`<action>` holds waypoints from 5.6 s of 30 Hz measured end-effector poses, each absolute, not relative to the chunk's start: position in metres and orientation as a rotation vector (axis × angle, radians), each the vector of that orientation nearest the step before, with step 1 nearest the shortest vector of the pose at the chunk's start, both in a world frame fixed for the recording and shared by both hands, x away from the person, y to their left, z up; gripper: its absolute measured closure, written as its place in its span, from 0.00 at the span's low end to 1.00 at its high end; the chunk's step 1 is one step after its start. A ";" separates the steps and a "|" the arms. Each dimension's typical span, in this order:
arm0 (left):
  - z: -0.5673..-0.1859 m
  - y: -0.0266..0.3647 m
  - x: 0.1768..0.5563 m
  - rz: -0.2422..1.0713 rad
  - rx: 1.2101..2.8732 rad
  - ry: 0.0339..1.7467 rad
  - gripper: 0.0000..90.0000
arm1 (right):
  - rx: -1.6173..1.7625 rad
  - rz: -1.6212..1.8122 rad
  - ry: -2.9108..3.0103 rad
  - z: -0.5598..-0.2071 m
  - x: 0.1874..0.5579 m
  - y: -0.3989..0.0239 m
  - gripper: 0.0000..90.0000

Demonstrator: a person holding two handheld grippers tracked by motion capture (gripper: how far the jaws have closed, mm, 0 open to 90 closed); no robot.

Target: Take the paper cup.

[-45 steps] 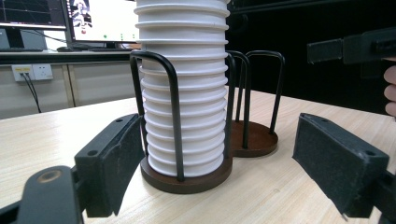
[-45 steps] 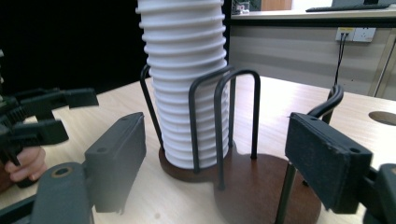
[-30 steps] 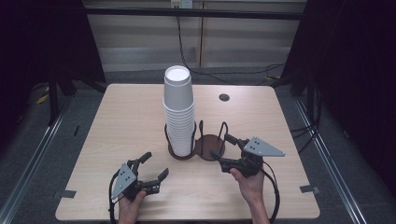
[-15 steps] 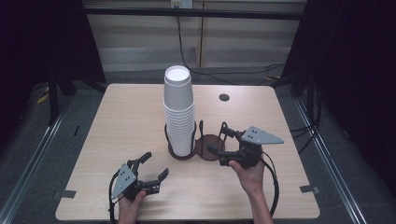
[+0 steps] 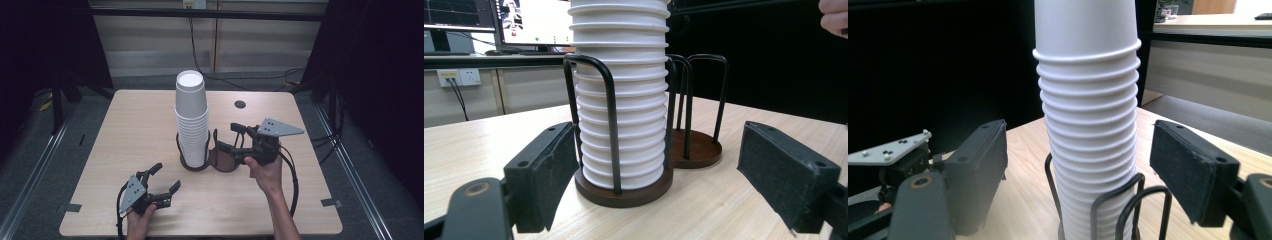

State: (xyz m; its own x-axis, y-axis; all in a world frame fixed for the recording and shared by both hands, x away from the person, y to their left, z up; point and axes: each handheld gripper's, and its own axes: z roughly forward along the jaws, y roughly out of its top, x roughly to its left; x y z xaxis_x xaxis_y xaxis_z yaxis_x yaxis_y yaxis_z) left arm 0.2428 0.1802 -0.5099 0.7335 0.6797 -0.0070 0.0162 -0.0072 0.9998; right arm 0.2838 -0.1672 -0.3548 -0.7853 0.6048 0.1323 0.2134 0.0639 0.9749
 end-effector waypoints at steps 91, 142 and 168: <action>-0.510 0.181 0.243 0.572 1.510 0.584 0.18 | 0.666 1.452 2.378 -0.244 0.385 -0.076 0.20; -0.510 0.181 0.243 0.570 1.507 0.587 0.18 | 0.659 1.572 2.306 -0.229 0.381 -0.083 0.22; -0.510 0.180 0.243 0.569 1.505 0.587 0.18 | 0.628 1.735 2.187 -0.216 0.374 -0.095 0.23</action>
